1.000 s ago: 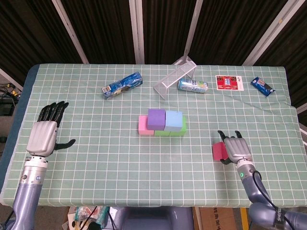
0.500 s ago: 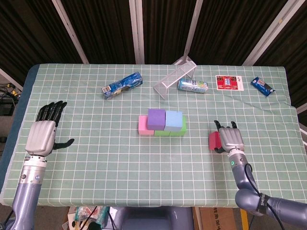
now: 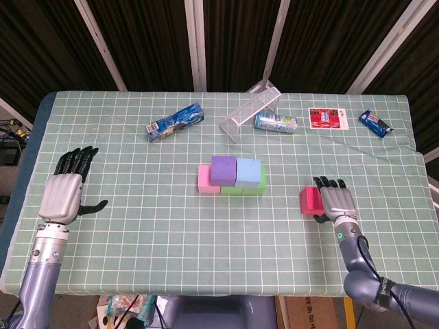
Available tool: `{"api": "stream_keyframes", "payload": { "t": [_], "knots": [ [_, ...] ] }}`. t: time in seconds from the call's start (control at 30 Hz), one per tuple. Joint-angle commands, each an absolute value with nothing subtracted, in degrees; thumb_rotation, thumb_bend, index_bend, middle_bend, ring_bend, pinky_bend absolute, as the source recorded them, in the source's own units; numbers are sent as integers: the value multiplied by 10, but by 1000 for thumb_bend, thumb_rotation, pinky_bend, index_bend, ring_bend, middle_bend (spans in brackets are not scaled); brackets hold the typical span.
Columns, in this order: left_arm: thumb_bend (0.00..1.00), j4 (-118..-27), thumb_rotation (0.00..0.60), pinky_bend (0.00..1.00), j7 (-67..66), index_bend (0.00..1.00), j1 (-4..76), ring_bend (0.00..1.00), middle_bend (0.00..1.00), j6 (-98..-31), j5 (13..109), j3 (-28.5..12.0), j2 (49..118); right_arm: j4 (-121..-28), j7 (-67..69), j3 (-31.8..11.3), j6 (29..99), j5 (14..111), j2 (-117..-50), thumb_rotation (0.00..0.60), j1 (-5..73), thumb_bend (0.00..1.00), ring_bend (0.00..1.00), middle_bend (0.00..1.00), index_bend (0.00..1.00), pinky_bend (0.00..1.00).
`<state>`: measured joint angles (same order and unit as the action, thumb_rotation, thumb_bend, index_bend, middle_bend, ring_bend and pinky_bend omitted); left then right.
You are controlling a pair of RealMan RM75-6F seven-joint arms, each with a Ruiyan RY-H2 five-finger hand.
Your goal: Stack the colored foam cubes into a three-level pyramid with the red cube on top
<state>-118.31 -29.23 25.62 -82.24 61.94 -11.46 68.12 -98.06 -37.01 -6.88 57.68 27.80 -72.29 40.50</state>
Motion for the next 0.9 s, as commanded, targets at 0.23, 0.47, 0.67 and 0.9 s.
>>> {"api": "stream_keyframes", "payload": {
  "t": [0.23,0.47,0.67,0.9],
  "knots": [
    [120,-1184,600,27,-293,0,255,27,37,-820,621,-114,682,-963,-331,-67,572,320,-722,600,396,289,153,177,0,0],
    [120,-1188,600,27,-292,0,254,27,37,-823,621,-118,679,-930,-321,-62,563,327,-741,600,398,291,310,430,21,11],
    [120,-1187,600,27,-290,0,253,27,37,-821,619,-119,676,-917,-288,-72,578,367,-746,600,389,303,367,514,67,40],
    [120,-1189,600,27,-283,0,252,27,37,-820,618,-122,673,-981,-290,-110,594,377,-674,600,402,303,374,531,67,40]
  ]
}}
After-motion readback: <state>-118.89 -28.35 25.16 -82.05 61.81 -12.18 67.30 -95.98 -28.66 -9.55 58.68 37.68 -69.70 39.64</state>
